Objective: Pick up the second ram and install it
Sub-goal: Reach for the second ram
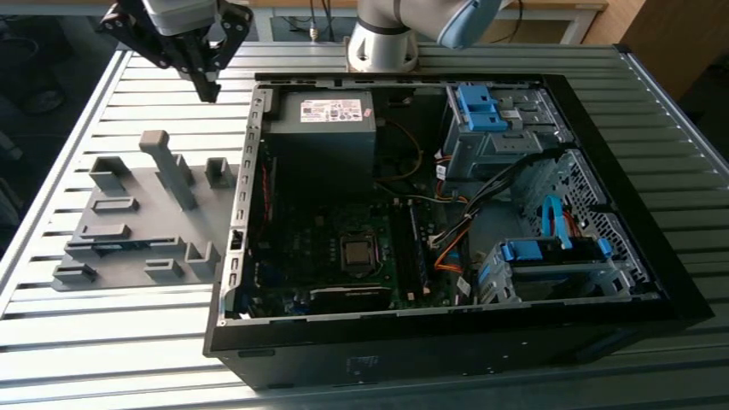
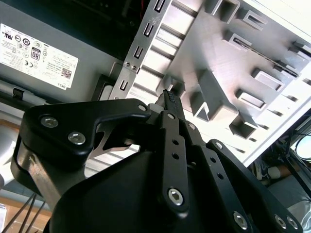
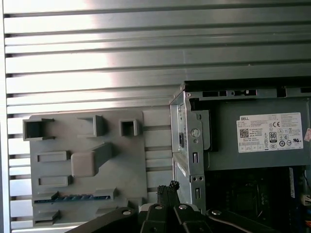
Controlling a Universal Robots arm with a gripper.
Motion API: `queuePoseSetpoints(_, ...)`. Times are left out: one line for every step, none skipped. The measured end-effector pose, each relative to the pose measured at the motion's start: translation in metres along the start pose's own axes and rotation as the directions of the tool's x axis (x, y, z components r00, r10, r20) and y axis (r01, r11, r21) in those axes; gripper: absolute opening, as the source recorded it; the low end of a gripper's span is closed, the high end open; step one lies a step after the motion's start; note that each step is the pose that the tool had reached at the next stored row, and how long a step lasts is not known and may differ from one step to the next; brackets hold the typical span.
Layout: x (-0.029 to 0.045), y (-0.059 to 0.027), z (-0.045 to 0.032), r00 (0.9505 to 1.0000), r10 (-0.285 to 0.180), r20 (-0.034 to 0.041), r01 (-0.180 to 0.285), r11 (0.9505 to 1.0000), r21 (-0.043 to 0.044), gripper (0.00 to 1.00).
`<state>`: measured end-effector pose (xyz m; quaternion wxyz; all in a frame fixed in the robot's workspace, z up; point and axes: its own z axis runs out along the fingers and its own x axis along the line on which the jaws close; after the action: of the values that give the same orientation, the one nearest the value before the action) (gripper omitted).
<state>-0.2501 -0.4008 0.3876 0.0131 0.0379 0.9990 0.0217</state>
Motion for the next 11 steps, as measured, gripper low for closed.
queuePoseSetpoints(0.0002, 0.0000, 0.0000, 1.0000, 0.000, 0.0000, 0.000, 1.0000, 0.0000, 0.11)
queuePoseSetpoints(0.0005, 0.0000, 0.0000, 1.0000, 0.000, 0.0000, 0.000, 1.0000, 0.0001, 0.11)
queuePoseSetpoints(0.0008, -0.0001, 0.0000, 1.0000, 0.000, 0.0000, 0.000, 1.0000, 0.0001, 0.11)
queuePoseSetpoints(0.0012, -0.0001, 0.0000, 1.0000, 0.000, 0.0000, 0.000, 1.0000, 0.0001, 0.11)
queuePoseSetpoints(0.0014, -0.0001, 0.0000, 1.0000, 0.000, 0.0000, 0.000, 1.0000, 0.0001, 0.11)
queuePoseSetpoints(0.0017, -0.0001, 0.0000, 1.0000, 0.000, 0.0000, 0.000, 1.0000, 0.0001, 0.11)
queuePoseSetpoints(0.0020, -0.0002, 0.0000, 1.0000, 0.000, 0.0000, 0.000, 1.0000, 0.0000, 0.11)
queuePoseSetpoints(0.0023, -0.0002, 0.0000, 1.0000, 0.000, 0.0000, 0.000, 1.0000, 0.0001, 0.11)
queuePoseSetpoints(0.0026, -0.0002, 0.0000, 1.0000, 0.000, 0.0000, 0.000, 1.0000, 0.0000, 0.11)
queuePoseSetpoints(0.0029, -0.0002, 0.0000, 1.0000, 0.000, 0.0000, 0.000, 1.0000, 0.0000, 0.11)
queuePoseSetpoints(0.0031, -0.0002, 0.0000, 1.0000, 0.000, 0.0000, 0.000, 1.0000, 0.0000, 0.11)
